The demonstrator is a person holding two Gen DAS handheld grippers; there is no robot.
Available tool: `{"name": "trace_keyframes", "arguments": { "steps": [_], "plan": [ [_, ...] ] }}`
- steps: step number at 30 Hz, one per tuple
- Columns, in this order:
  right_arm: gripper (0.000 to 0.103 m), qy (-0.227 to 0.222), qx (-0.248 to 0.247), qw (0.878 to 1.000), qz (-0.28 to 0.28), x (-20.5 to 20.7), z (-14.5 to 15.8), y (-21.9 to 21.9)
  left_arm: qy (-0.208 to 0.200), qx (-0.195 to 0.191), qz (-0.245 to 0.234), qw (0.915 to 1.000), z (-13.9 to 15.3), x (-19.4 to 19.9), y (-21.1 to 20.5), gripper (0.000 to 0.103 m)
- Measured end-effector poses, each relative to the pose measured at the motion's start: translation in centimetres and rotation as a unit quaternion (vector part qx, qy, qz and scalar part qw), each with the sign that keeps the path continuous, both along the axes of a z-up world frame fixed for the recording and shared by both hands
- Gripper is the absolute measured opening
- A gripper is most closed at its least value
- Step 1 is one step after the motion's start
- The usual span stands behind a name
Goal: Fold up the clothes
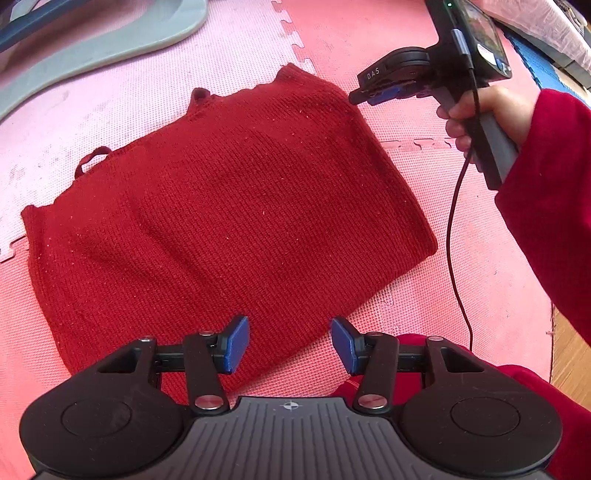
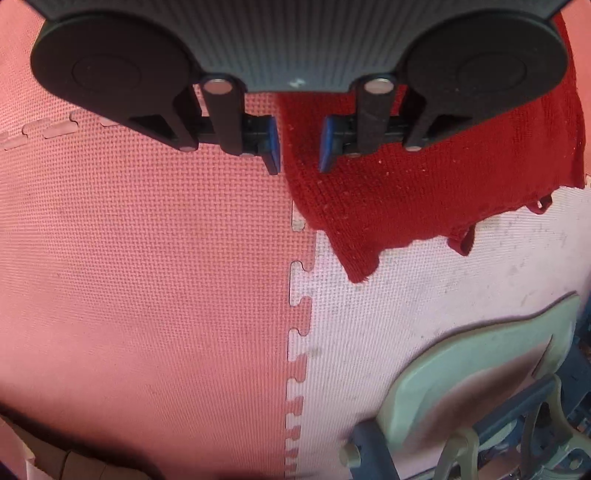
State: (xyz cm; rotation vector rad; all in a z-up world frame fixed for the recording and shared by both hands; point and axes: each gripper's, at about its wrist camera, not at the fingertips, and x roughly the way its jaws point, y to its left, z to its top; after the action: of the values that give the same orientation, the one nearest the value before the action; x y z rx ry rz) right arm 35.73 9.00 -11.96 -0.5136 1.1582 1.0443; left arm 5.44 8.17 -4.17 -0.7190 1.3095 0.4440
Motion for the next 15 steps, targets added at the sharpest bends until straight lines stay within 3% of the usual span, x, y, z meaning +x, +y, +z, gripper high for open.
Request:
{"name": "trace_keyframes", "arguments": {
  "steps": [2,6,11,15],
  "plan": [
    [0.021,0.026,0.010,0.998,0.049,-2.3,0.4,0.6,-0.002,0.003,-0.002,1.0000,0.2,0.3,0.2,0.052],
    [0.016,0.065,0.009,0.987,0.147,-6.9,-1.9,3.2,-0.006,0.010,-0.004,0.9999,0.3,0.7,0.2,0.052],
    [0.007,0.074,-0.007,0.986,0.147,-7.3,-5.4,4.9,-0.007,0.005,0.000,1.0000,-0.3,0.1,-0.3,0.052],
    [0.005,0.037,-0.023,0.986,0.160,-8.5,-5.0,4.9,-0.007,0.006,0.008,0.9999,-0.5,-0.7,-0.8,0.052]
  ]
}}
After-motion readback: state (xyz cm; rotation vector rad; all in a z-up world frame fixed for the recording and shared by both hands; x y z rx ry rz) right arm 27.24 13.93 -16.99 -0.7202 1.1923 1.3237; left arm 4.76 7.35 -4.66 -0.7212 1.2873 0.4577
